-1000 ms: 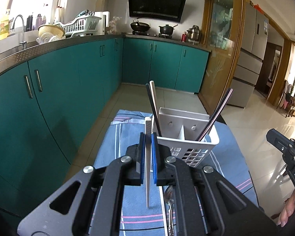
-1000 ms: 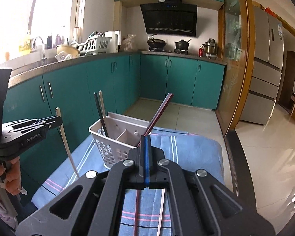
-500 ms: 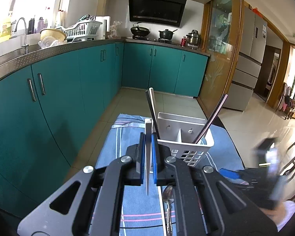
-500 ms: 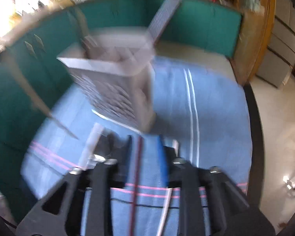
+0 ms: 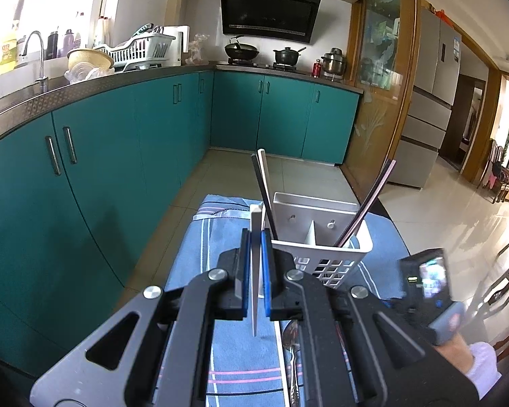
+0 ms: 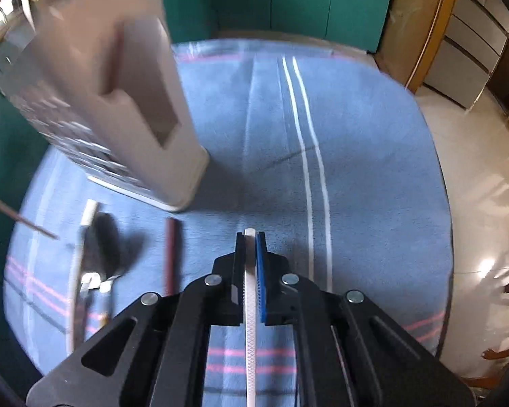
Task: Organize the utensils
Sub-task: 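Lift both held chopsticks over the white basket and open both tools to drop them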
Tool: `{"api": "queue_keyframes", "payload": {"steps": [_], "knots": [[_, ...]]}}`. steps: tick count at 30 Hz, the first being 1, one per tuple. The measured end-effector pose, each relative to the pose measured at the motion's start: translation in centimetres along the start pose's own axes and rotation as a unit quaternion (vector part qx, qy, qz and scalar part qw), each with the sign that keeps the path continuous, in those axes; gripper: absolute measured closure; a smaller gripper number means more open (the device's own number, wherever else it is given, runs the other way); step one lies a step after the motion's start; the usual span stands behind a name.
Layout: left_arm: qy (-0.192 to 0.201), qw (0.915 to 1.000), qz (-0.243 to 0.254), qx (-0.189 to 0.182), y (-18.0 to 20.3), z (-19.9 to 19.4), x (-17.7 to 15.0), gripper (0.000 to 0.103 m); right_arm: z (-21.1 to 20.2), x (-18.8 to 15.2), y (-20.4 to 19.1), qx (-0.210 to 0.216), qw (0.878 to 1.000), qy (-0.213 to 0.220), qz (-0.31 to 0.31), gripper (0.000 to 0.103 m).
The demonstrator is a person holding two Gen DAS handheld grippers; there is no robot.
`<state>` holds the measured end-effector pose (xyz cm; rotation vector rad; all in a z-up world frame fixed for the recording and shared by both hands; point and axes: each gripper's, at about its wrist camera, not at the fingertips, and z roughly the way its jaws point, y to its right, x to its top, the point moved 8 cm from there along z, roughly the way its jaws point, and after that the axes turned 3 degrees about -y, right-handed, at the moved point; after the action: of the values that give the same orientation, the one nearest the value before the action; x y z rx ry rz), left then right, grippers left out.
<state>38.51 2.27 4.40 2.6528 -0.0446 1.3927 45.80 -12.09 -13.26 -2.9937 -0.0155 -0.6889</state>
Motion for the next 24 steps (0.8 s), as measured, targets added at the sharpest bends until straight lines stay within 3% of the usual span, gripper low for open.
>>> {"api": "queue_keyframes", "payload": {"steps": [6, 9, 12, 16, 20, 24], "knots": [[0.022, 0.9997, -0.009, -0.004, -0.4, -1.8, 1.6, 0.097, -13.5, 0.8, -1.4, 0.050, 0.989, 0.135, -0.016, 0.096], [0.042, 0.9988, -0.017, -0.016, -0.3, -3.4, 3.0, 0.097, -21.9, 1.3, -2.1, 0.078, 0.971, 0.227, -0.020, 0.096], [0.066, 0.9975, -0.019, -0.016, -0.1, -4.8, 4.8, 0.097, -27.3, 2.6, -2.3, 0.093, 0.950, 0.298, -0.016, 0.096], [0.099, 0.9944, -0.024, -0.029, 0.2, -6.6, 8.0, 0.097, -31.5, 5.1, -2.9, 0.097, 0.929, 0.358, -0.012, 0.096], [0.116, 0.9903, -0.047, -0.062, 0.3, -7.6, 11.6, 0.097, -32.6, 9.1, -3.3, 0.087, 0.921, 0.380, -0.013, 0.096], [0.112, 0.9900, -0.067, -0.054, -0.3, -6.0, 13.6, 0.097, -32.6, 12.6, -3.6, 0.081, 0.911, 0.404, -0.003, 0.096]]}}
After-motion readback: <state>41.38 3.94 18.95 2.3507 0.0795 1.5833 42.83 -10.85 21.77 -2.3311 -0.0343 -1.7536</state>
